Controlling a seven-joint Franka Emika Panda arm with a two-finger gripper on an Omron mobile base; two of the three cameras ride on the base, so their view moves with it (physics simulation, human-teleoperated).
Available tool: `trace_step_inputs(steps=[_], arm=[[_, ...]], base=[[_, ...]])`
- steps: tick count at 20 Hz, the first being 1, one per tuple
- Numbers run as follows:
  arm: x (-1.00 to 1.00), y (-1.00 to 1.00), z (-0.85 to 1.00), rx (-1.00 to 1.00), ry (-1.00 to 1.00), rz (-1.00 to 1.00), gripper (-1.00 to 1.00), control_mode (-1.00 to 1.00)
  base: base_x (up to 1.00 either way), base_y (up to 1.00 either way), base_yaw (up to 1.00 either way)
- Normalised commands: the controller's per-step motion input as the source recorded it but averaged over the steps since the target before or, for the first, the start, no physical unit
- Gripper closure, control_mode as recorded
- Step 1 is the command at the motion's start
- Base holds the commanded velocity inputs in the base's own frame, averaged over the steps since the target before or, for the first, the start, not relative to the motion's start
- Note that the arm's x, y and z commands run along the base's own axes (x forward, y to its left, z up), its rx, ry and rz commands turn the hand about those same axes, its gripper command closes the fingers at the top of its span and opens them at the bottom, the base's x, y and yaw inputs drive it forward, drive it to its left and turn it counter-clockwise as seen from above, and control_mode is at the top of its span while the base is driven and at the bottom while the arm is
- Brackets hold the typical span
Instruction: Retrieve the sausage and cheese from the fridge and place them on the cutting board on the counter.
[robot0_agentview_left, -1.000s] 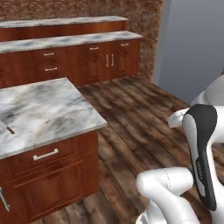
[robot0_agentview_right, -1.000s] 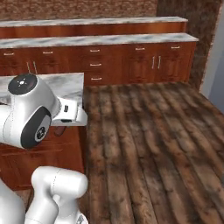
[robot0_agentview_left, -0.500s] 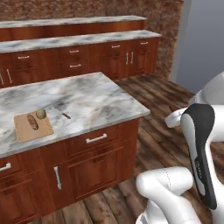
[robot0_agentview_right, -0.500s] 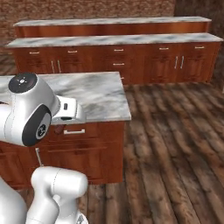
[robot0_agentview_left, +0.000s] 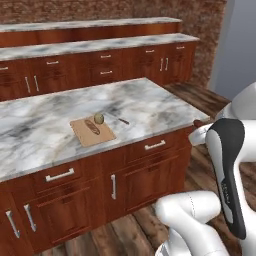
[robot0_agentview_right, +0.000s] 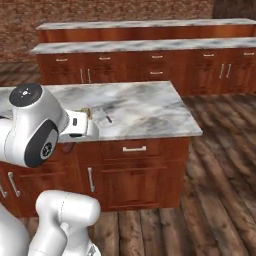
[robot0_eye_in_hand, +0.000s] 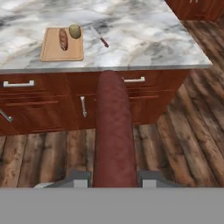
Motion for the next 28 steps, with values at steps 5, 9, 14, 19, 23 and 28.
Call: trace_step_inputs(steps=[5,9,14,19,23,28], arm=[[0.00,0.00,0.00,0.00,0.00,0.00,1.00,1.00],[0.00,0.00,0.00,0.00,0.00,0.00,1.00,1.00],[0.00,0.00,0.00,0.00,0.00,0.00,1.00,1.00],[0.34,0.00,-0.09,0.00,0.07,0.01,1.00,-1.00],[0.41,-0.32,-0.34,-0.02,0.34,0.01,1.00,-1.00],[0.41,-0.47,-0.30,-0.10,0.34,0.01,1.00,-1.00]], base=[[0.41,1.00,0.01],[0.60,0.99,0.00],[0.73,0.93,0.01],[0.53,0.36,0.01],[0.00,0.00,0.00],[0.00,0.00,0.00]])
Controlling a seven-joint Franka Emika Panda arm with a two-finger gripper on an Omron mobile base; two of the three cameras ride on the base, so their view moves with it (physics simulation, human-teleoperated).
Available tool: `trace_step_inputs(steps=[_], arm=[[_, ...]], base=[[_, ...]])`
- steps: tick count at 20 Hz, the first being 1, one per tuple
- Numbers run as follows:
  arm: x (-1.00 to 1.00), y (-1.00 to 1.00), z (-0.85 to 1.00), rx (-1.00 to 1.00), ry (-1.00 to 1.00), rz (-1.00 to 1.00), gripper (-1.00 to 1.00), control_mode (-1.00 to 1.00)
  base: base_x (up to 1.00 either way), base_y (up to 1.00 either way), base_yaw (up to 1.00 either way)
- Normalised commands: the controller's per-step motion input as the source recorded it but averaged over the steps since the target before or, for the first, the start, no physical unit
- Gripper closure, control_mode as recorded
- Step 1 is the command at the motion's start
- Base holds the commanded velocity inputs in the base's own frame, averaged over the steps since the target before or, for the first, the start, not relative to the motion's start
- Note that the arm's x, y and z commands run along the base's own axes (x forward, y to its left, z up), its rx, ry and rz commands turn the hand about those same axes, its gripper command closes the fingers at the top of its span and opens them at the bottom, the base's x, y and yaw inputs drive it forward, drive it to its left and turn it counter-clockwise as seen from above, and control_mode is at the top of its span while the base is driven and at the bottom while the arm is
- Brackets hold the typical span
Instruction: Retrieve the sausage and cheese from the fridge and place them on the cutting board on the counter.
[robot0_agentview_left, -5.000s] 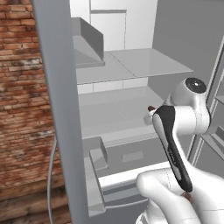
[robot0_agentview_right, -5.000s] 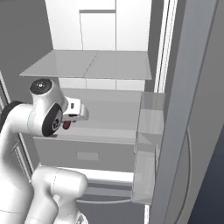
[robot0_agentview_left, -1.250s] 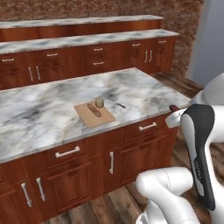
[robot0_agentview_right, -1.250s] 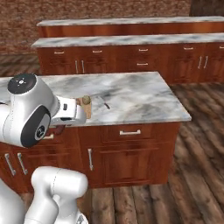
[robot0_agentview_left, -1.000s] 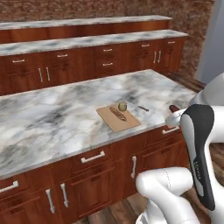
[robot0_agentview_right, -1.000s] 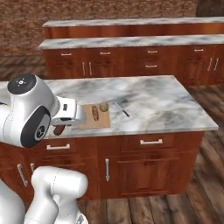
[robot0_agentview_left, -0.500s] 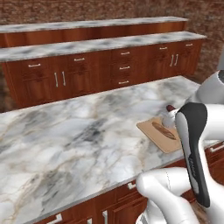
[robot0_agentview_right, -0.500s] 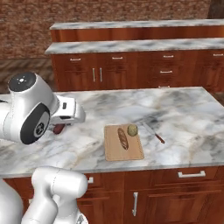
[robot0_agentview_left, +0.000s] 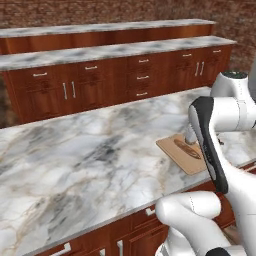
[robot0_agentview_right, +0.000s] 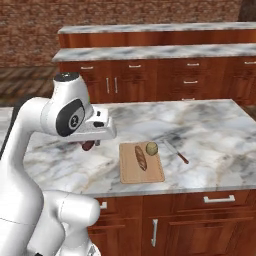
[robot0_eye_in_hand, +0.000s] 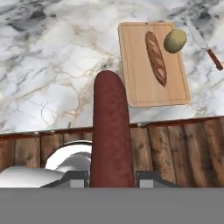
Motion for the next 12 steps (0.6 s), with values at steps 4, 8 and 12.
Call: trace_step_inputs(steps=[4,8,12], arm=[[0.65,-0.13,-0.24,-0.04,0.22,0.04,1.00,-1.00],[0.60,-0.01,-0.38,0.00,0.04,0.05,1.00,-1.00],[0.61,-0.01,-0.47,0.00,0.01,0.14,1.00,-1.00]], base=[[0.00,0.00,0.00],[0.00,0.00,0.00],[0.00,0.00,0.00]])
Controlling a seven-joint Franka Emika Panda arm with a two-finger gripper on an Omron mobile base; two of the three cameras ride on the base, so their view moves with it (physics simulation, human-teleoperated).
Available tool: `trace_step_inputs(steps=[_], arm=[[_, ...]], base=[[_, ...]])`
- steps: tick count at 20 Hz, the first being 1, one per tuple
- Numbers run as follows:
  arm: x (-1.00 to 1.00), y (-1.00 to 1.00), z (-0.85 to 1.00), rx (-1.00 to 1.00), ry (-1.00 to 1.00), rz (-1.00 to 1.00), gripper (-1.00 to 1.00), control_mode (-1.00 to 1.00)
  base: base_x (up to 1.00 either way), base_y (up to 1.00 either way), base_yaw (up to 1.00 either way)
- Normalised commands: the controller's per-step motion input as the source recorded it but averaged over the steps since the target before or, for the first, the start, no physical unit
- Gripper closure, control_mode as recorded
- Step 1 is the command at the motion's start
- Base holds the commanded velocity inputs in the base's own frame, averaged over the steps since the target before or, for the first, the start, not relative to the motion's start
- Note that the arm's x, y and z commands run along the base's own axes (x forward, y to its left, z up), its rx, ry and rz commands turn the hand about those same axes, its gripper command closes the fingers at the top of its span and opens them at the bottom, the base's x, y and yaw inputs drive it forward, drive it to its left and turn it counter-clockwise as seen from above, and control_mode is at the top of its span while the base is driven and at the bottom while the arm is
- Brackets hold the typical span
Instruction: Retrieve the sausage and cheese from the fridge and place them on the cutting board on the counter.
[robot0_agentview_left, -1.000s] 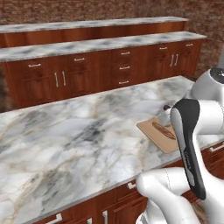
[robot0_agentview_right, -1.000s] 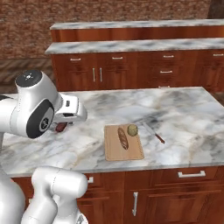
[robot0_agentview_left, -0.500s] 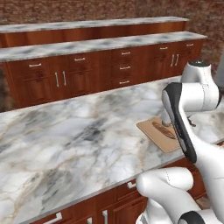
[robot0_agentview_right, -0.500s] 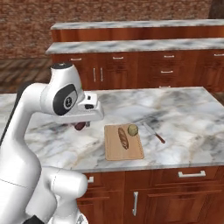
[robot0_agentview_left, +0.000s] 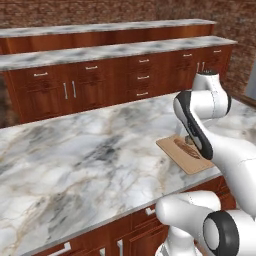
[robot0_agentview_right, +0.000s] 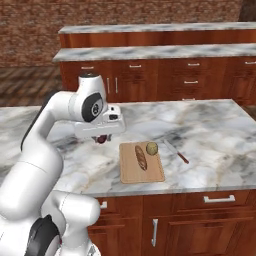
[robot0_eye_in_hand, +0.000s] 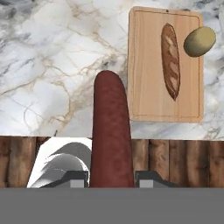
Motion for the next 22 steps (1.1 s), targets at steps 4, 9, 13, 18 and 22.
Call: trace_step_inputs(steps=[4,9,13,18,22], arm=[[0.48,-0.19,-0.60,0.00,0.00,0.10,1.00,-1.00],[0.49,-0.43,-0.61,-0.01,0.00,0.06,1.00,-1.00],[0.57,-0.21,-0.58,0.00,0.00,0.01,1.00,-1.00],[0.45,-0.03,-0.47,0.00,0.00,0.00,1.00,-1.00],[0.33,0.00,-0.41,0.00,0.00,0.00,1.00,-1.00]], base=[[0.00,0.00,0.00],[0.00,0.00,0.00],[0.00,0.00,0.00],[0.00,0.00,0.00],[0.00,0.00,0.00]])
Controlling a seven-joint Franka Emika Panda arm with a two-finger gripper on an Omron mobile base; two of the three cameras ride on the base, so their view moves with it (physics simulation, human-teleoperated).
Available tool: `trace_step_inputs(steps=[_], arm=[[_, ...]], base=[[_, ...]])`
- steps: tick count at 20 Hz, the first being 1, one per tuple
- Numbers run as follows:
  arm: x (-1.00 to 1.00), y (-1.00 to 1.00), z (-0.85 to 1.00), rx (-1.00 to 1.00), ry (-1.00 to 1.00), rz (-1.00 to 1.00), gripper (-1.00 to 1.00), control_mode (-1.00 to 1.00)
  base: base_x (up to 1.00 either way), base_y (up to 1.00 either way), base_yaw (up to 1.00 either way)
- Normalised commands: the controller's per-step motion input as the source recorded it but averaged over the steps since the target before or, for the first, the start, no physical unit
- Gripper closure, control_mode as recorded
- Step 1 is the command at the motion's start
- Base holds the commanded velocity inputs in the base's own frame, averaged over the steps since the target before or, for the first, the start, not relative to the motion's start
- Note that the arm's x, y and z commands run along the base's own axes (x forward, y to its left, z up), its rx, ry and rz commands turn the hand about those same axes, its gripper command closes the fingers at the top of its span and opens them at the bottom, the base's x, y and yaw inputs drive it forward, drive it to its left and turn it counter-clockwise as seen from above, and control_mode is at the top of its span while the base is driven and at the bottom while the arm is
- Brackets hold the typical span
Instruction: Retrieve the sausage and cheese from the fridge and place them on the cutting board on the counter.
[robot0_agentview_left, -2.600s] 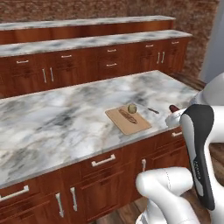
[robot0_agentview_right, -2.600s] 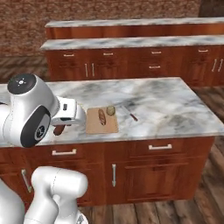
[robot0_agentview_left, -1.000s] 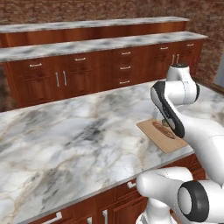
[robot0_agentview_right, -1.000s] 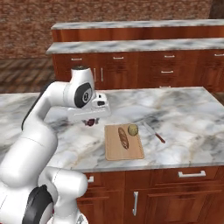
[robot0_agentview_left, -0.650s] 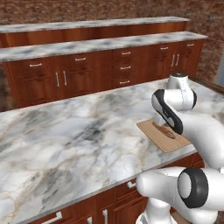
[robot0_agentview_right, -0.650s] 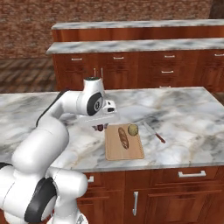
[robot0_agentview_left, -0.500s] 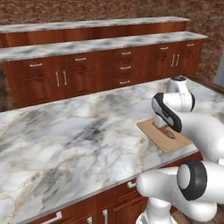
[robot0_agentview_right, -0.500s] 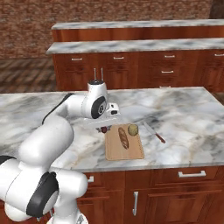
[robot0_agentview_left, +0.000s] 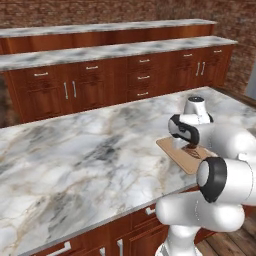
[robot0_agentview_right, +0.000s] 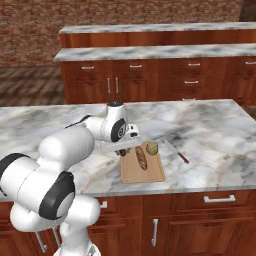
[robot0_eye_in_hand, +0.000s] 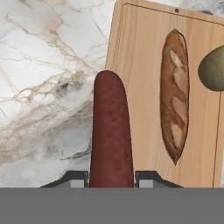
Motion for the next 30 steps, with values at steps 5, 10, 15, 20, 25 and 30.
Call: trace_step_inputs(steps=[5,10,15,20,25,30], arm=[[0.33,-0.01,-0.39,0.00,0.00,0.00,1.00,-1.00],[0.31,-0.01,-0.38,0.00,0.00,0.00,1.00,-1.00],[0.26,-0.21,-0.27,0.00,0.00,0.05,-1.00,-1.00],[0.14,-0.65,-0.09,0.00,0.00,0.16,-1.00,-1.00],[0.00,-0.17,0.02,0.01,-0.09,0.09,-1.00,-1.00],[-0.24,0.09,0.73,0.00,-0.25,0.01,-1.00,-1.00]], base=[[0.00,0.00,0.00],[0.00,0.00,0.00],[0.00,0.00,0.00],[0.00,0.00,0.00],[0.00,0.00,0.00],[0.00,0.00,0.00]])
